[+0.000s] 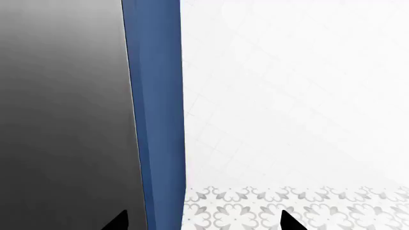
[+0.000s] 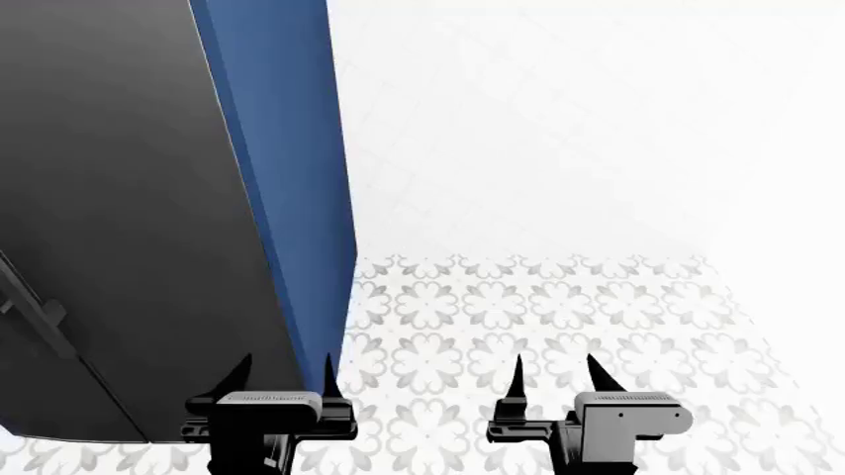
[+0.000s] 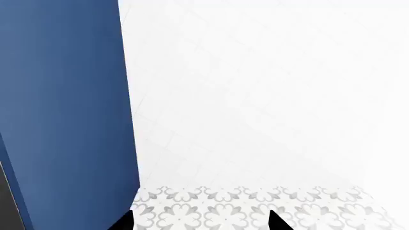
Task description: Open the fridge door
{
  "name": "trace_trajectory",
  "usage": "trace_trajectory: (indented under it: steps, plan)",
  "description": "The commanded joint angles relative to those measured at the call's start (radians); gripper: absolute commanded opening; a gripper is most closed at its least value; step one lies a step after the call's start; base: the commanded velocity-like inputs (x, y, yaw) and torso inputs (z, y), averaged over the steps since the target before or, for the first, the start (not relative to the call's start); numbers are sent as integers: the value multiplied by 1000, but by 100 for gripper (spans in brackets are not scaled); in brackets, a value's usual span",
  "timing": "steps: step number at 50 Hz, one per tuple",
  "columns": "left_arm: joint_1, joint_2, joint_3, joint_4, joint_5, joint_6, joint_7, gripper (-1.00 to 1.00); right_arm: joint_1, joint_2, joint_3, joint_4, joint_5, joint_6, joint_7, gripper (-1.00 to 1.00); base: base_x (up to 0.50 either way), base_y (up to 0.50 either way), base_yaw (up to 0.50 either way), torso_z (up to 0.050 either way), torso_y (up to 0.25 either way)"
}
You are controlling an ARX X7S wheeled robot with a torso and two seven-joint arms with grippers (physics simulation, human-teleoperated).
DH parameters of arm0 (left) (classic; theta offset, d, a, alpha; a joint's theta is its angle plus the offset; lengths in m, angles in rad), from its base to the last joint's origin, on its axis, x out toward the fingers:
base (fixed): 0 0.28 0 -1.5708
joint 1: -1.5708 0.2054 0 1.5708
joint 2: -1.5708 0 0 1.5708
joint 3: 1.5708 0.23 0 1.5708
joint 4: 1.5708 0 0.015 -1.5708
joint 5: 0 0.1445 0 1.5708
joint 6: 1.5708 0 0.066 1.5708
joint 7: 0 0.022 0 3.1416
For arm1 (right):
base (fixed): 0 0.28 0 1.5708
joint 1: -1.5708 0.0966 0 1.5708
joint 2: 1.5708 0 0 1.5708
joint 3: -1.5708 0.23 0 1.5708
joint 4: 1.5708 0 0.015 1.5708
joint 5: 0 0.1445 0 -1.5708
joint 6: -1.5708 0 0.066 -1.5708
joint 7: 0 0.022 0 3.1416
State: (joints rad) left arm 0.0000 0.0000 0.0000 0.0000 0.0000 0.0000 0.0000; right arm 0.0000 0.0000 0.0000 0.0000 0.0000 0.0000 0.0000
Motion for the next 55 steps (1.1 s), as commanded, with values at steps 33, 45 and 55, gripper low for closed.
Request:
trace_trajectory:
  steps: [33, 45, 55]
  plan:
    - [-1, -77, 87, 4, -70, -1, -95, 100, 19, 82, -92, 6, 49, 40, 77, 100, 138, 0, 0, 0, 0]
    - [0, -90, 100, 10, -86, -5, -111, 100, 28, 94, -109, 7, 59, 54, 96, 100, 462, 0, 0, 0, 0]
    - [-4, -101, 112, 6, -102, -5, -122, 100, 27, 105, -127, -1, 62, 63, 110, 100, 448, 0, 0, 0, 0]
